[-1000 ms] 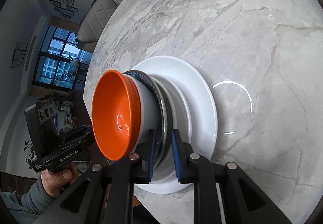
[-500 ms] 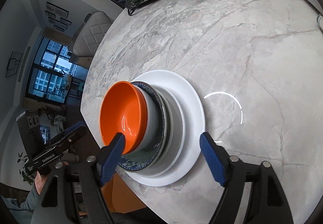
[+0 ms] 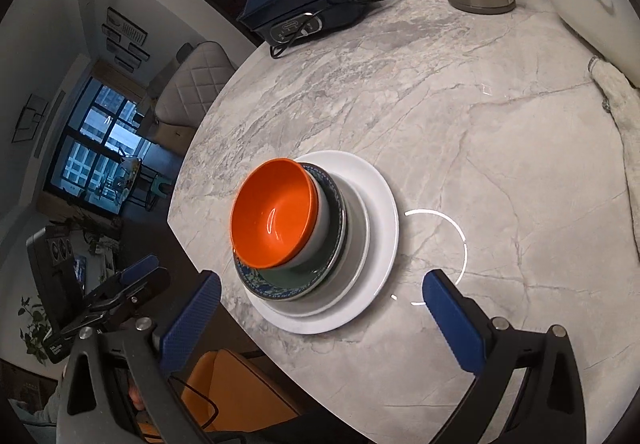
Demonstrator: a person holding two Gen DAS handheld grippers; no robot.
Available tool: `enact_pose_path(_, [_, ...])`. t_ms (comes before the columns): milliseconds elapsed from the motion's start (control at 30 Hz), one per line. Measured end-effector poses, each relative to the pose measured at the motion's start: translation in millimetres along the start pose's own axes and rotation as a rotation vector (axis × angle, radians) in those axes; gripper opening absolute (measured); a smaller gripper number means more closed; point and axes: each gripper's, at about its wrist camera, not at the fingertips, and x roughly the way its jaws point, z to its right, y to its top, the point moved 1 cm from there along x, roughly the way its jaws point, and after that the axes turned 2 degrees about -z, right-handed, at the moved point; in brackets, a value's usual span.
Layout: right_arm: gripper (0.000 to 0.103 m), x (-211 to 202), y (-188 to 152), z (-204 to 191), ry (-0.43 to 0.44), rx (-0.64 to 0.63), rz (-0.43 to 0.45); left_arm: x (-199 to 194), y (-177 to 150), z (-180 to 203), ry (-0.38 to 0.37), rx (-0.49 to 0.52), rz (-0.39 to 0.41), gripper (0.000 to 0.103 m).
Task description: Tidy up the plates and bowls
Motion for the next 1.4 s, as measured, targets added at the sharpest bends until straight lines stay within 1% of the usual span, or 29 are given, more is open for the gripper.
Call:
enact_pose_path(67, [0.103,-7.3,-6.0,-2.4,0.004,-0.034,0.011,-14.3,-6.5,11.9,0.078,-0.017,0.022,0.102])
enact_pose_path(133, [0.103,-18.6,-12.3,-3.2,0.026,-0.054,0.03,-32.1,-15.3,27.1,0.123,-0.007,0.071,0.102])
enact_pose_path(200, [0.103,-29.3,-18.7,-5.7,0.037,-0.087,0.048,-45.8,-23.9,42.0,0.178,-0.005,0.093,0.102])
enact_pose_path(233, [0.103,-34.1,-21.8,-6.7,0.039,-0.1,0.051,-51.8,-28.1,48.0,0.2,-0.018,0.098,0.102])
enact_pose_path(300, [0.103,-44.1,-27.1,-7.6,0.061,-0.119,0.062,-64.4,-34.8,56.4,0.218,-0.055,0.109,0.102])
enact_pose_path(333, [0.103,-49.2,-29.4,-7.8,0.072,-0.125,0.07,-70.7,-37.4,59.1,0.22,-0.074,0.117,0.102])
enact_pose_path(400, [0.103,-59.7,-33.0,-9.3,0.084,-0.135,0.087,-82.8,-39.4,61.8,0.19,-0.109,0.14,0.102])
enact_pose_path(467, [0.103,-71.3,-34.6,-10.9,0.092,-0.143,0.123,-89.9,-40.6,62.3,0.177,-0.146,0.145,0.102])
enact_pose_path(600, [0.103,-94.2,-34.9,-14.9,0.096,-0.161,0.198,-101.5,-39.8,59.6,0.077,-0.204,0.168,0.102])
enact_pose_path(667, [0.103,-104.3,-34.7,-18.0,0.093,-0.171,0.238,-105.3,-37.0,60.0,0.016,-0.215,0.171,0.102])
enact_pose_path(800, [0.103,-116.7,-34.9,-29.1,0.081,-0.207,0.301,-118.1,-26.7,69.4,0.013,-0.15,0.206,0.102])
enact_pose_path(933, [0.103,-117.4,-34.9,-41.5,0.075,-0.232,0.323,-137.2,-21.6,72.1,0.087,-0.113,0.271,0.102])
enact_pose_path(967, [0.103,-117.6,-35.2,-44.1,0.07,-0.235,0.328,-139.9,-19.1,71.6,0.096,-0.098,0.274,0.102])
enact_pose_path(1033, [0.103,-116.8,-35.5,-48.9,0.067,-0.236,0.339,-141.6,-12.6,67.9,0.09,-0.073,0.237,0.102])
enact_pose_path(1100, [0.103,-116.1,-36.5,-54.1,0.072,-0.237,0.349,-139.4,-8.0,60.7,0.104,-0.079,0.204,0.102])
enact_pose_path(1200, [0.103,-113.3,-37.8,-63.8,0.068,-0.254,0.353,-133.0,-3.2,52.8,0.18,-0.069,0.163,0.102])
enact_pose_path(1267, [0.103,-110.5,-39.2,-69.7,0.059,-0.265,0.349,-126.0,-1.3,50.7,0.207,-0.048,0.13,0.102])
enact_pose_path(1400, [0.103,-105.0,-39.4,-79.9,0.031,-0.267,0.335,-109.6,0.7,43.1,0.176,-0.053,0.072,0.102])
